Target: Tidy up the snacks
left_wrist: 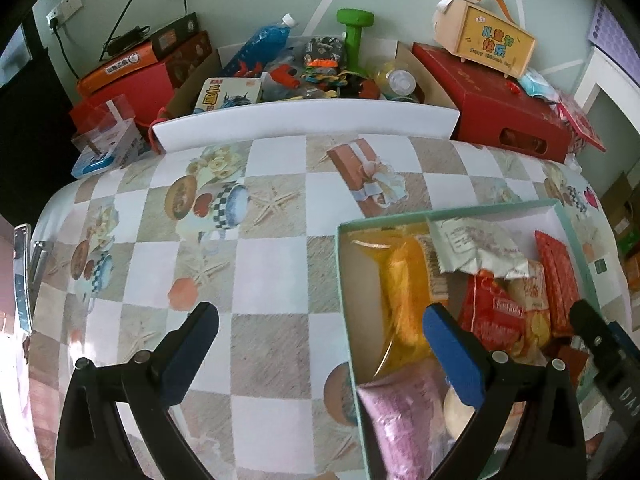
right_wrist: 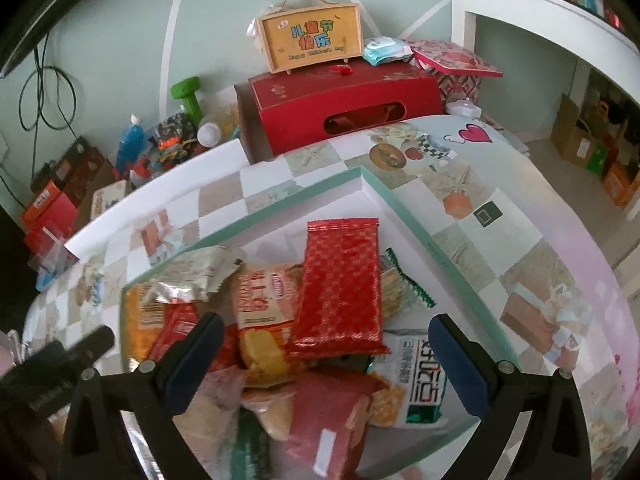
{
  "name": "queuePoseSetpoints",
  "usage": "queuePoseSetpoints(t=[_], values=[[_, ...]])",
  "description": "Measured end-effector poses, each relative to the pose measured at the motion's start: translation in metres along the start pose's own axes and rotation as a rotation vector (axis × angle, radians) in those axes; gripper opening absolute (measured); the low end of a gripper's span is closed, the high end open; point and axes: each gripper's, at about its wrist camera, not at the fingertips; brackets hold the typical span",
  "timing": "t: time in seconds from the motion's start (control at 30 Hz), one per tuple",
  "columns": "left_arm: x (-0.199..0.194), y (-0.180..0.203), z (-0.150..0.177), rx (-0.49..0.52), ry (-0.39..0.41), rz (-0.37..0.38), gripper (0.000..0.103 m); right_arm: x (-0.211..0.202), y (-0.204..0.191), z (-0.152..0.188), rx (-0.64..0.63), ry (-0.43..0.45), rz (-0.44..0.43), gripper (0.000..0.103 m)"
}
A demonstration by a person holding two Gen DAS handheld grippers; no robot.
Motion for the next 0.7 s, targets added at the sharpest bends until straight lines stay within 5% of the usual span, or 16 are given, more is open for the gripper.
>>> queuePoseSetpoints(t=[0.7], values=[[-0.032,-0.052,0.051,0.0,0.037,-0.142,0.102,-0.036,-0.042,0.026,-0.07,0.016,-0.032,0.103]])
Point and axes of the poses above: each gripper's, at about its wrist camera, not at the fingertips, and x roughly the way its jaws point, y to its right, z to its underside, and after that the axes turned 1 degree about y, right-handed
